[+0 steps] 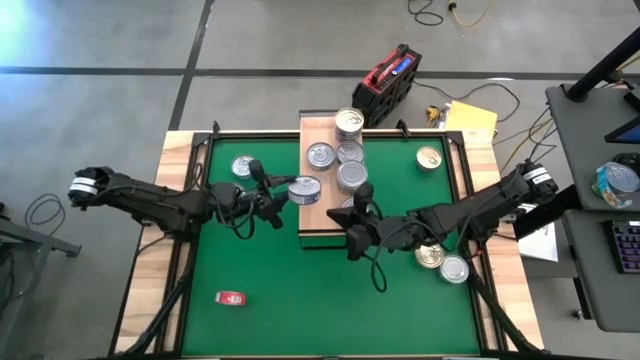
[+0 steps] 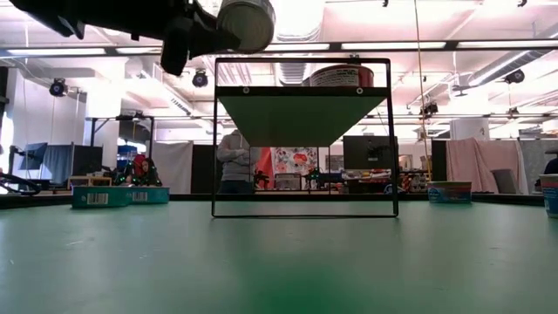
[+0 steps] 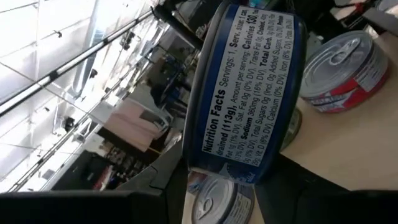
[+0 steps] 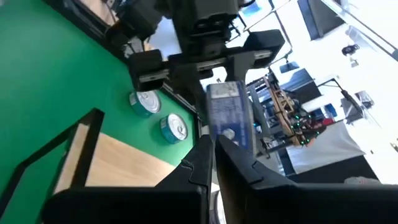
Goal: Stack canned seafood by type on shelf
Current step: Stack the blue tuna can on top of the blue tuna can on the shelf
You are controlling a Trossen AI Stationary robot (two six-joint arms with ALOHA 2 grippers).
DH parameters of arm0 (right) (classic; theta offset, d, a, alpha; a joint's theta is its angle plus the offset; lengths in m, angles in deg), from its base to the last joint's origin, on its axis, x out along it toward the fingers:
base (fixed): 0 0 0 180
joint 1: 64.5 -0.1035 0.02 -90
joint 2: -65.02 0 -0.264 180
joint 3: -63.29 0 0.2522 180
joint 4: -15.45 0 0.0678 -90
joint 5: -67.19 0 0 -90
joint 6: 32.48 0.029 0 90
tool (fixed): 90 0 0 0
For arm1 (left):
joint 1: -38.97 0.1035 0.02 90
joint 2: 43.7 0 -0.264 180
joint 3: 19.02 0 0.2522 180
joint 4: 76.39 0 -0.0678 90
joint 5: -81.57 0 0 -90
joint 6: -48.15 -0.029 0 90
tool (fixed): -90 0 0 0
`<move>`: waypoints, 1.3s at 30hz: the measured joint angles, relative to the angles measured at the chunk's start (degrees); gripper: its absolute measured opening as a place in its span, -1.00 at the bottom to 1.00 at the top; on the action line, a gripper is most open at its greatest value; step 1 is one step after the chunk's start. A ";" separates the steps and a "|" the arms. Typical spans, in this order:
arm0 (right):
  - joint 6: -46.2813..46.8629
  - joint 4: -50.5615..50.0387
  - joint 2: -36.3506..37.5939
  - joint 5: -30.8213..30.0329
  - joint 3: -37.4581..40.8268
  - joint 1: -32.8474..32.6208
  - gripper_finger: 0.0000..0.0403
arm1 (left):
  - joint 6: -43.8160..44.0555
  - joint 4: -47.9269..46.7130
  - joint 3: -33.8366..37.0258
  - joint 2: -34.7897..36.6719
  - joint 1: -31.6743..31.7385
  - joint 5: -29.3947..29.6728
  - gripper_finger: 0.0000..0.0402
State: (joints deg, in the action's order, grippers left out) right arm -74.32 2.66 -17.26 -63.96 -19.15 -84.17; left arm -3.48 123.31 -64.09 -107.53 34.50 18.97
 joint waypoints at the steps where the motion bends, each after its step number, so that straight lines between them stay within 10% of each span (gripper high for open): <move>1: 0.16 0.00 0.08 -0.03 0.00 0.18 -0.94 | -0.15 0.24 0.00 -0.16 -0.09 -0.63 -0.35; 13: -1.29 0.69 0.06 -3.67 -1.03 0.19 -0.88 | -10.01 2.40 -0.14 -0.25 -1.49 0.46 -0.35; 28: -2.22 0.13 -0.20 -1.75 -1.05 1.06 0.30 | -11.13 6.31 -1.71 -3.49 -2.27 -1.42 -0.35; 39: -6.09 1.19 -0.78 0.11 -1.07 1.48 0.34 | -11.08 6.23 -5.73 -8.43 -2.25 -1.17 -0.35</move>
State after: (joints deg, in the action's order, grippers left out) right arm -80.41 3.86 -18.04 -63.85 -20.23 -82.69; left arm -14.56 129.55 -69.82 -115.96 32.25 17.80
